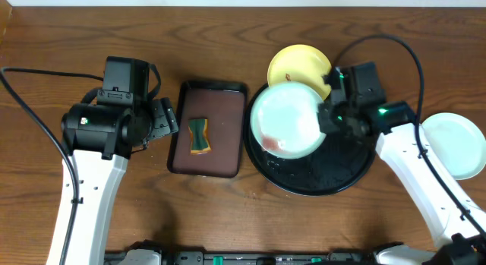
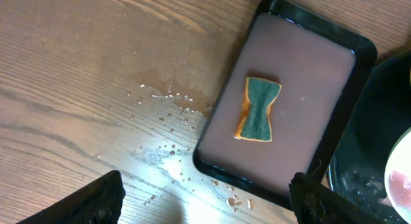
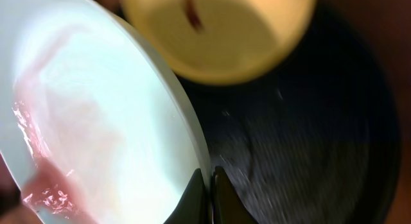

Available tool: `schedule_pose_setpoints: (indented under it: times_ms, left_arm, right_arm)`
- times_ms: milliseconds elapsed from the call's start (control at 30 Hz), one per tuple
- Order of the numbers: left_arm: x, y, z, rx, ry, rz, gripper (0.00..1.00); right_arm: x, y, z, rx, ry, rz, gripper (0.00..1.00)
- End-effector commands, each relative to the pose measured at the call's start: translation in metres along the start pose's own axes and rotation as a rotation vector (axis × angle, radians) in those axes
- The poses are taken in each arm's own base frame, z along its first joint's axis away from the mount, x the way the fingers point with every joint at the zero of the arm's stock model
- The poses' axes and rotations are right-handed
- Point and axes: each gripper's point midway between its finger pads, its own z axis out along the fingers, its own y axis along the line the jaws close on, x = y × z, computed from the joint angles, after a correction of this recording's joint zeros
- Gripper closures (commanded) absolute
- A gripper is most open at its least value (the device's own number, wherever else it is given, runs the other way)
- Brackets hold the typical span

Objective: Clean dirty plates on tray and stack at the side

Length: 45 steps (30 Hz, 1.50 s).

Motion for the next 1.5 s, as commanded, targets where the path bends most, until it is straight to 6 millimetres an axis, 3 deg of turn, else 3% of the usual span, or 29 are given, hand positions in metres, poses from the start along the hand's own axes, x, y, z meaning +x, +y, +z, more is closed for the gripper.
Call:
schedule_pose_setpoints:
  times_ms: [0, 167, 267, 400, 533, 633, 767, 967, 1467]
  left_arm:
    - [-0.004, 0.002, -0.004, -0.005, -0.016, 0.000, 0.16]
    - [-0.004, 0.002, -0.004, -0.005, -0.016, 0.000, 0.16]
    - [-0.004, 0.002, -0.004, -0.005, -0.016, 0.000, 0.16]
    - [-0.004, 0.002, -0.004, -0.005, -0.016, 0.000, 0.16]
    - [-0.004, 0.002, -0.004, -0.005, -0.016, 0.000, 0.16]
    - [-0.004, 0.002, -0.004, -0.005, -0.016, 0.000, 0.16]
    - [-0.004, 0.002, -0.004, -0.005, -0.016, 0.000, 0.16]
    - [-0.004, 0.002, -0.004, -0.005, -0.016, 0.000, 0.16]
    - [-0.004, 0.002, -0.004, -0.005, -0.016, 0.000, 0.16]
  right_arm:
    - [-0.036, 0.038, -0.018, -0.049, -0.131, -0.070, 0.99]
    - [-0.071, 0.092, -0.021, -0.146, -0.302, -0.151, 0.99]
    - [-0.081, 0.120, -0.008, -0.176, -0.352, -0.194, 0.99]
    - [-0.089, 0.143, 0.014, -0.116, -0.419, -0.306, 0.99]
    - [-0.103, 0.174, 0.004, -0.021, -0.562, -0.506, 0.99]
    - [-0.111, 0.178, -0.011, 0.115, -0.633, -0.570, 0.99]
    - [-0.108, 0.191, -0.023, 0.218, -0.671, -0.663, 0.99]
    - [-0.109, 0.195, -0.041, 0.353, -0.715, -0.708, 0.99]
    - [-0.109, 0.195, -0.045, 0.384, -0.720, -0.712, 0.99]
